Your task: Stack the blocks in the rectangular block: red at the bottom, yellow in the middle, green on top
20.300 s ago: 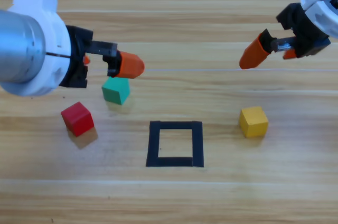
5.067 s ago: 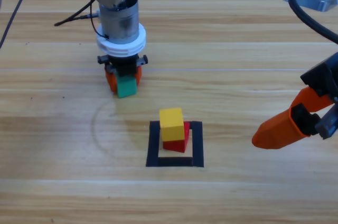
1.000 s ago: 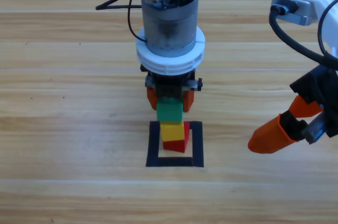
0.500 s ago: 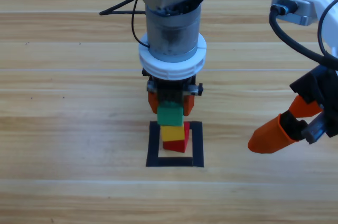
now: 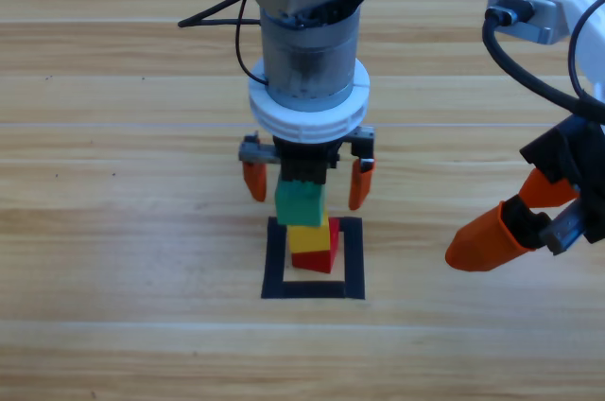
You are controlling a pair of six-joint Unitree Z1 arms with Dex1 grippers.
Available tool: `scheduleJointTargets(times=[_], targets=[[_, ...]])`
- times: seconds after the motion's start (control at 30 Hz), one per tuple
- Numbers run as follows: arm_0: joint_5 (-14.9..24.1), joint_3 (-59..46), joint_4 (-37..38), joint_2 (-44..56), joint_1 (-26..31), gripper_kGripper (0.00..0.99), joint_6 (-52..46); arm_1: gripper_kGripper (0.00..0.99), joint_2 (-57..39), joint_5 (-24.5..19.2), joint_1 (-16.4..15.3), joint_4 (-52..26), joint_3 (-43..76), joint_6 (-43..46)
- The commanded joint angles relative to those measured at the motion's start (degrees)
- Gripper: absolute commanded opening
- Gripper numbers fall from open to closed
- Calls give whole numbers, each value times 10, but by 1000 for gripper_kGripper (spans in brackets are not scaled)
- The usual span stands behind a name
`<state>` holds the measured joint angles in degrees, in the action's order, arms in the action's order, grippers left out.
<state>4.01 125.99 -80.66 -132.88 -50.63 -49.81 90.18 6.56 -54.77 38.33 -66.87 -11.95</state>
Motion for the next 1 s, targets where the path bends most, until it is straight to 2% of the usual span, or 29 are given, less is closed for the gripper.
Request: scheduleJointTargets(times=[0.03,0.2,0.27,0.4,0.6,0.73,0.93,1.0], targets=[[13,-1,-3,-8,9,990,-4,989,11,-31,12,3,-1,-11],[19,1,-3,10,9,990,-5,989,1,-43,12,9,-8,-11],[34,2,-3,38,7,990,-13,989,-1,-39,12,16,-15,-11],[90,7,-2,112,-17,990,-36,989,-8,-19,12,16,-21,-12],[191,-17,4,191,-105,990,-59,989,-9,-12,12,16,-26,-13],[229,-129,32,253,-141,990,-104,989,-18,-8,12,16,-25,-13],[241,-361,171,371,-158,990,-104,989,-17,-7,12,16,-26,-14],[241,-407,202,389,-159,990,-96,989,-17,-7,12,16,-26,-14]])
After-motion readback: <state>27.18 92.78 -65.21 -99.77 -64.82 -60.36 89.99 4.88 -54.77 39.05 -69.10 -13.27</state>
